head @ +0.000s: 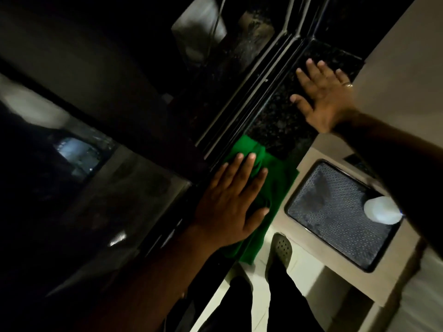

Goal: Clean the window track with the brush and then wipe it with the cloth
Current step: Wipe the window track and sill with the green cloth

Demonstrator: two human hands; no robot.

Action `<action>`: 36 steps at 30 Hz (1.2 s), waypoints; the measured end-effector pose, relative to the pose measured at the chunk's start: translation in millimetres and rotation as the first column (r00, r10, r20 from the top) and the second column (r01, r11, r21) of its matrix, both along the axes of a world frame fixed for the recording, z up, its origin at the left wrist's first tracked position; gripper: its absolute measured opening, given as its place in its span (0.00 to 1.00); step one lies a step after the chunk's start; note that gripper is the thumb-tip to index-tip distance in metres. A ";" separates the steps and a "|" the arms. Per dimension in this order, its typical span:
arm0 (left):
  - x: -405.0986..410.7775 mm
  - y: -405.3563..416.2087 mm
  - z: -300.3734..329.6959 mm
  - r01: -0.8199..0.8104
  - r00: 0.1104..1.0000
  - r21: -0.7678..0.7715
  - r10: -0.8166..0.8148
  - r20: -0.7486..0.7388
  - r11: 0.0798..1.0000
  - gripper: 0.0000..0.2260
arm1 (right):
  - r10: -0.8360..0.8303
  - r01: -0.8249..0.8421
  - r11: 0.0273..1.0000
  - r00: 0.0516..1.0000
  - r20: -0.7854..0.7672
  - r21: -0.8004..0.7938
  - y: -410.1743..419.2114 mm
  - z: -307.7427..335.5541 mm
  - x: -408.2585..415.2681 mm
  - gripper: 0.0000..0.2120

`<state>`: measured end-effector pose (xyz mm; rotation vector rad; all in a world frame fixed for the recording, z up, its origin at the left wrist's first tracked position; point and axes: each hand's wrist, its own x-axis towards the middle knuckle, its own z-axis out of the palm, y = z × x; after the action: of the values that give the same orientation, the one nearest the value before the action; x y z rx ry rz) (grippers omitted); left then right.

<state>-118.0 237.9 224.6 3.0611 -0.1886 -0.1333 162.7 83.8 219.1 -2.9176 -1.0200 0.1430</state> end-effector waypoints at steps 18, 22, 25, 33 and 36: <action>241.8 -48.4 1.7 -0.038 0.999 0.052 0.037 0.032 0.998 0.33 | -0.268 0.305 0.711 0.951 -0.157 0.634 -44.2 27.1 13.8 0.24; 224.1 -57.6 4.6 -0.126 0.992 0.004 0.125 0.022 0.992 0.34 | -0.461 0.699 0.456 0.715 -0.525 0.551 -36.3 23.8 -23.0 0.23; 197.8 -71.8 8.2 -0.278 0.957 -0.196 0.289 0.029 0.940 0.35 | -0.426 0.873 0.289 0.484 -0.764 0.392 -18.6 17.7 -39.4 0.22; 183.4 -54.8 57.5 -0.627 0.715 -0.621 0.665 -0.218 0.470 0.25 | -0.523 0.815 0.467 0.567 -0.636 0.343 -22.3 28.4 -43.6 0.17; 173.0 -59.1 59.2 -0.658 0.709 -0.531 0.676 -0.200 0.534 0.24 | -0.474 0.814 0.476 0.557 -0.682 0.334 -28.8 29.1 -47.7 0.18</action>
<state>55.0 178.9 283.7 2.3031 0.8123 0.0232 115.0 55.0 248.2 -2.1983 0.2287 0.4099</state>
